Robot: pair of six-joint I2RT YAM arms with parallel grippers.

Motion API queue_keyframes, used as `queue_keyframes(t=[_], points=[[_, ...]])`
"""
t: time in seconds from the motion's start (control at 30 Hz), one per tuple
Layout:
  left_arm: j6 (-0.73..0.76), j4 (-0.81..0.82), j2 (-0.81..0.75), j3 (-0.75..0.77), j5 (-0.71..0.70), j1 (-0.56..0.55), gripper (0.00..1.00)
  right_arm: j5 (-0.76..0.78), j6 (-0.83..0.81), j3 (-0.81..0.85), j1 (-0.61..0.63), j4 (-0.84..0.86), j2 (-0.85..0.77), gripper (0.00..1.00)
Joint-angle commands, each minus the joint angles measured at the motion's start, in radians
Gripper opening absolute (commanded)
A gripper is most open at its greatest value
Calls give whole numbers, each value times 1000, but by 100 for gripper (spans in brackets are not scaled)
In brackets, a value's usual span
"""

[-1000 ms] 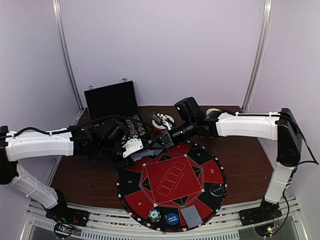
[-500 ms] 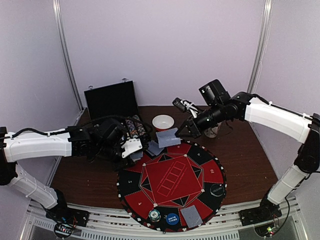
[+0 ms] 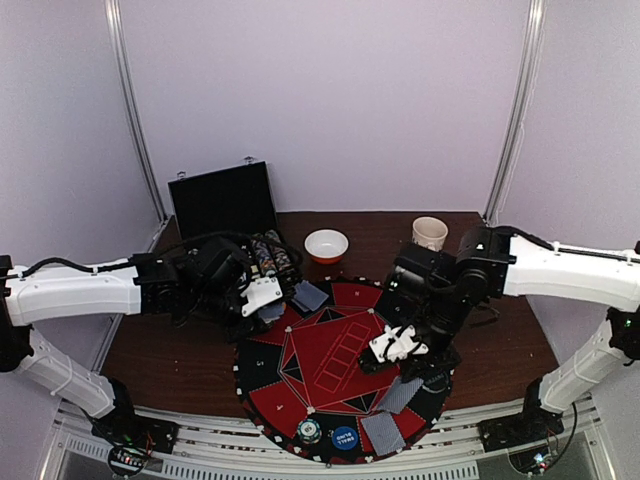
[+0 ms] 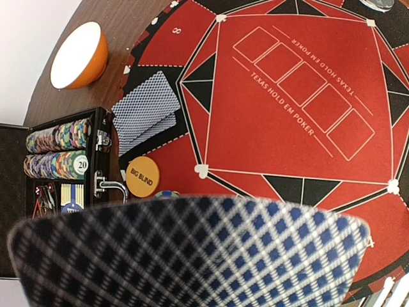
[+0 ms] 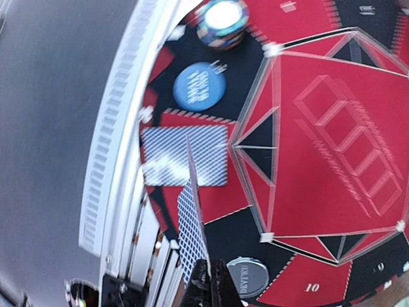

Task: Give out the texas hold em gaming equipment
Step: Distribute the poker card in the small blind area.

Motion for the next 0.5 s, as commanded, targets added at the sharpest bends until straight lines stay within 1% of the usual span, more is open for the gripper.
queue_keyframes(t=[0.0,0.23,0.37,0.47], points=[[-10,34,-20,-11,-5,9,45,78,-97,44,88,-199,123,0],[-8,35,-24,-17,-10,11,45,105,-111,76,207,-228,212,0],[-7,37,-22,-19,-8,11,45,158,-116,88,229,-198,275,0],[-9,36,-20,-21,-7,11,45,166,-139,104,233,-186,320,0]])
